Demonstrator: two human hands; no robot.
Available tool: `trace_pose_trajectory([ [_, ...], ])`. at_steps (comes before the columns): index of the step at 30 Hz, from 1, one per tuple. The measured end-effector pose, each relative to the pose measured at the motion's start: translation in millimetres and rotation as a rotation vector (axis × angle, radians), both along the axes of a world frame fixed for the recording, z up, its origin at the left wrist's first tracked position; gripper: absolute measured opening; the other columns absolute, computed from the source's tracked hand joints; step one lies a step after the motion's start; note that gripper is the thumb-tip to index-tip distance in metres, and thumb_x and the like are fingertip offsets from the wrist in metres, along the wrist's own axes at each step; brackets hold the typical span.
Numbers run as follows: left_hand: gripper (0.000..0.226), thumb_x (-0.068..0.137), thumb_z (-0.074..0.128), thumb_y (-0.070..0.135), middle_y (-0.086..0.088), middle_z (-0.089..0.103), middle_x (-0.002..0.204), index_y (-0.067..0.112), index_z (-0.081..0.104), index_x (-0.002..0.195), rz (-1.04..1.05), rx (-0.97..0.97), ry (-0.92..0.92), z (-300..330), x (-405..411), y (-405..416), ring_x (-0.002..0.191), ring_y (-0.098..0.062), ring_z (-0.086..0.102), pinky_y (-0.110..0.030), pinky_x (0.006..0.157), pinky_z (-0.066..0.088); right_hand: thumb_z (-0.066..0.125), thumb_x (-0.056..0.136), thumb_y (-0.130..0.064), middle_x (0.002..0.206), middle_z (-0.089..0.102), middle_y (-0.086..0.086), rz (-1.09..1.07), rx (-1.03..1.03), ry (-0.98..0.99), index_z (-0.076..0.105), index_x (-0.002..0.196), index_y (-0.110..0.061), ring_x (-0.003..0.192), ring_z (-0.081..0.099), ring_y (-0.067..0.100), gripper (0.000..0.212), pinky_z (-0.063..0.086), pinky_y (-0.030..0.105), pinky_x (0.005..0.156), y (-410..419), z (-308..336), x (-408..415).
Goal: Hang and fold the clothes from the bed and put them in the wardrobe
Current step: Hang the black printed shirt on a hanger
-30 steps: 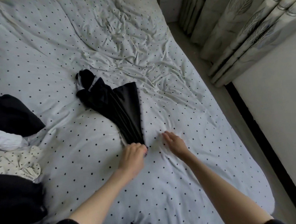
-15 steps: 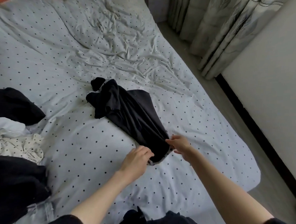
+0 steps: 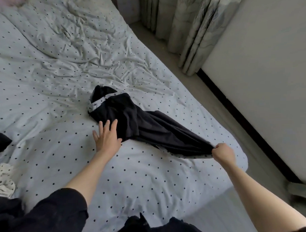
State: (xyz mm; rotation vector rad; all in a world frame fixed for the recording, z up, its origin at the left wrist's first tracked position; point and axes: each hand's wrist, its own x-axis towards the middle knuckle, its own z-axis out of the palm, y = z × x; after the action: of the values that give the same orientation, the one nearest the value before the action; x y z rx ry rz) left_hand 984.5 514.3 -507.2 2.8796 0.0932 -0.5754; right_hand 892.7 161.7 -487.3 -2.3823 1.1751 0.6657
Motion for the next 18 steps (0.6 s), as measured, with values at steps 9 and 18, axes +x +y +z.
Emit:
trace_pose_trajectory([
  [9, 0.026, 0.092, 0.044, -0.001, -0.011, 0.062, 0.108, 0.003, 0.069, 0.100, 0.052, -0.209, -0.052, -16, -13, -25, 0.102, -0.030, 0.054, -0.033, 0.077, 0.040, 0.045, 0.092, -0.024, 0.132, 0.051, 0.010, 0.141, 0.131, -0.012, 0.046, 0.134, -0.013, 0.121, 0.048, 0.031, 0.043, 0.041, 0.044, 0.099, 47, -15, 28],
  [18, 0.021, 0.088, 0.057, 0.010, 0.005, 0.071, 0.087, 0.019, 0.073, 0.097, -0.306, -0.378, 0.640, 18, -25, -34, 0.073, 0.001, 0.061, -0.015, 0.070, 0.050, 0.044, 0.097, -0.038, 0.141, 0.046, 0.003, 0.555, 0.257, -0.362, 0.044, 0.138, -0.018, 0.130, 0.040, 0.023, 0.046, 0.032, 0.048, 0.105, 139, -13, 95],
])
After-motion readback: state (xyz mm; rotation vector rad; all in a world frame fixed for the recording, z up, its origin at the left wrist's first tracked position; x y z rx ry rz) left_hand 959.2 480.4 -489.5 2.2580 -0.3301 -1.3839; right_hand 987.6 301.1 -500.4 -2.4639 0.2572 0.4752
